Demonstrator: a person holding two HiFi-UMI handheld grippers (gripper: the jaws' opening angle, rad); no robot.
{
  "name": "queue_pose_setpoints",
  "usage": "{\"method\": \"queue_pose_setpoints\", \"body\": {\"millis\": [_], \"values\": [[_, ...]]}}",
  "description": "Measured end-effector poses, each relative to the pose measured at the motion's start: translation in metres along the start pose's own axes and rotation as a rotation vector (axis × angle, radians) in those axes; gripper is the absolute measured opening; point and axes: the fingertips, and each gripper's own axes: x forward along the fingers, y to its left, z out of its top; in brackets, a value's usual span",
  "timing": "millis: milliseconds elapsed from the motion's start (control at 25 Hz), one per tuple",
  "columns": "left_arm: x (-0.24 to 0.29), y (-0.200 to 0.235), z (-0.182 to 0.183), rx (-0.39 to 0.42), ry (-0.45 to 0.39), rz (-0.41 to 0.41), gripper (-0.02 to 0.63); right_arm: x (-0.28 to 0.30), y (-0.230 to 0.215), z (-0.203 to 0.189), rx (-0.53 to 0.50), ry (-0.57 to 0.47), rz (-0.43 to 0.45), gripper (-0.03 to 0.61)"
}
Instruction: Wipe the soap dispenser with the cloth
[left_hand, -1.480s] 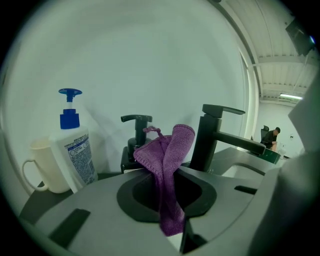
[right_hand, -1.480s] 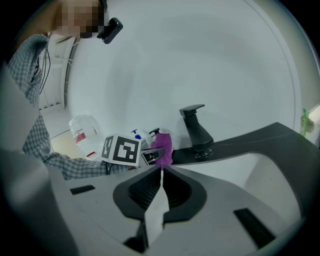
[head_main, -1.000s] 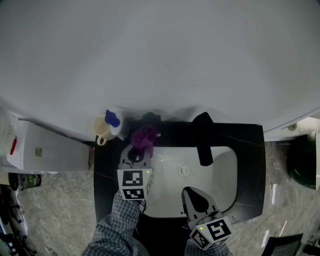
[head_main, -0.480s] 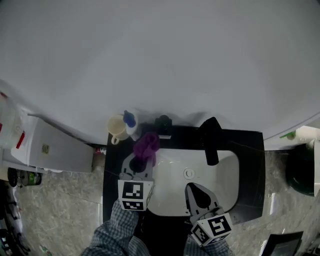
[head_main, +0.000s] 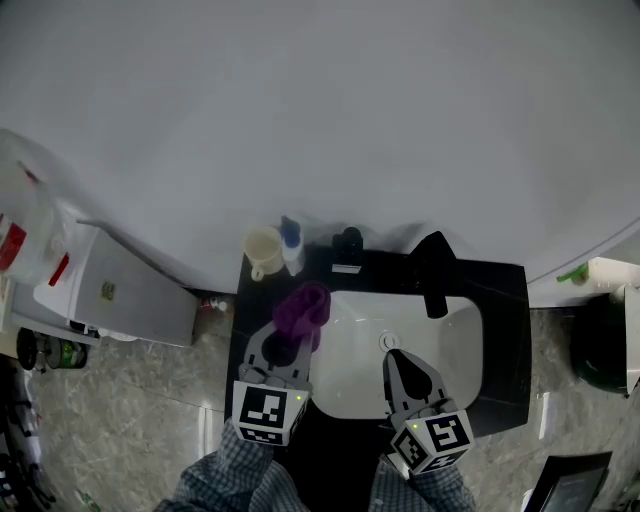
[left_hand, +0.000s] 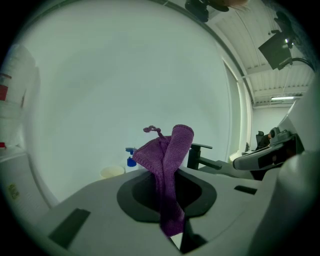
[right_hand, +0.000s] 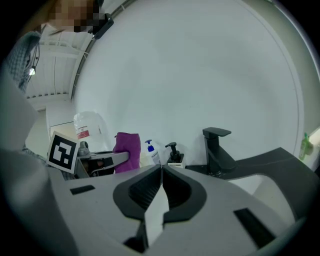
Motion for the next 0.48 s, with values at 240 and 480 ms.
{"method": "queue_pose_setpoints", "body": {"millis": [240,480], "values": [[-0.016,-0.005,-0.002,-0.001,-0.01,-0.027,0.06,-0.01,0.009,-0.002,-0.005,-0.006,-0.025,0.025],[-0.029,-0.006,-0.006,-0.012,-0.012,-0.015,0.06,-0.015,0.015,-0.009,-0.001,-0.004,-0.021,0.025]]}}
